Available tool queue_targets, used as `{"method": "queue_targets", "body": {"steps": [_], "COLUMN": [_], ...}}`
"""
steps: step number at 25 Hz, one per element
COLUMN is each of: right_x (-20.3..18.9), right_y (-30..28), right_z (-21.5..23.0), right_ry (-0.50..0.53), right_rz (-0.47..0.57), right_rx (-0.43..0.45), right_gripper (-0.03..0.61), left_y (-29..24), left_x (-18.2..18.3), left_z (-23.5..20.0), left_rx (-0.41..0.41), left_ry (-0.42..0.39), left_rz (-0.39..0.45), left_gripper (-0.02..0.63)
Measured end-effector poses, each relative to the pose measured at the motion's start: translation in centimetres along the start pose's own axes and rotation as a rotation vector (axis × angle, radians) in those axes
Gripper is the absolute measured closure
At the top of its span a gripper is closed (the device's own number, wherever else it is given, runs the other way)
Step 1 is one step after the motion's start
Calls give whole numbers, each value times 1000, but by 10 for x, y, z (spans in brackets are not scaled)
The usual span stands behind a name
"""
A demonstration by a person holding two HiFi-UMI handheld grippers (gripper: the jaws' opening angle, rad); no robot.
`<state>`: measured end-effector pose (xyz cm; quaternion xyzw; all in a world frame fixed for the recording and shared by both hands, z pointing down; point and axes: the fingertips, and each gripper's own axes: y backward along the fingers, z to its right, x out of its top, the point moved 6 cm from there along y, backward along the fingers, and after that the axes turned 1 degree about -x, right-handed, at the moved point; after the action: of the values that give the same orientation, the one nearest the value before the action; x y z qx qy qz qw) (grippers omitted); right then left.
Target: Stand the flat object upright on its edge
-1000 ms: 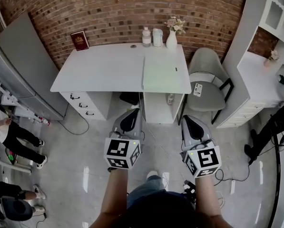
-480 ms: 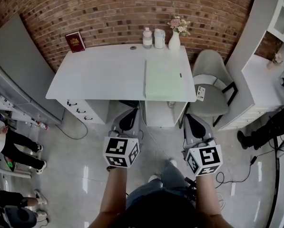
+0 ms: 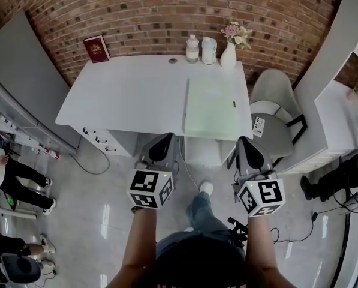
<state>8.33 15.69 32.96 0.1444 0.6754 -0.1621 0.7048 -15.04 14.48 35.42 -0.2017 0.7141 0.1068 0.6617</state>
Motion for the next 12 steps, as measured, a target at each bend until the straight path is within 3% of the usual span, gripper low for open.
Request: {"method": "queue_targets", "body": {"steps": [9, 12], "right_x": [-10, -12], "right_y": [-84, -116], "right_z": [62, 80], "right_ry": [-49, -12], "right_rz": [-53, -84], "right_rx": [23, 61], "right_gripper": [571, 571], "left_y": [-98, -131], "left_x": [5, 6], "left_z": [-22, -30], "left_rx": [-29, -30], "left_ry": [95, 100], "left_rz": [-33, -78], "left_gripper": [618, 618]}}
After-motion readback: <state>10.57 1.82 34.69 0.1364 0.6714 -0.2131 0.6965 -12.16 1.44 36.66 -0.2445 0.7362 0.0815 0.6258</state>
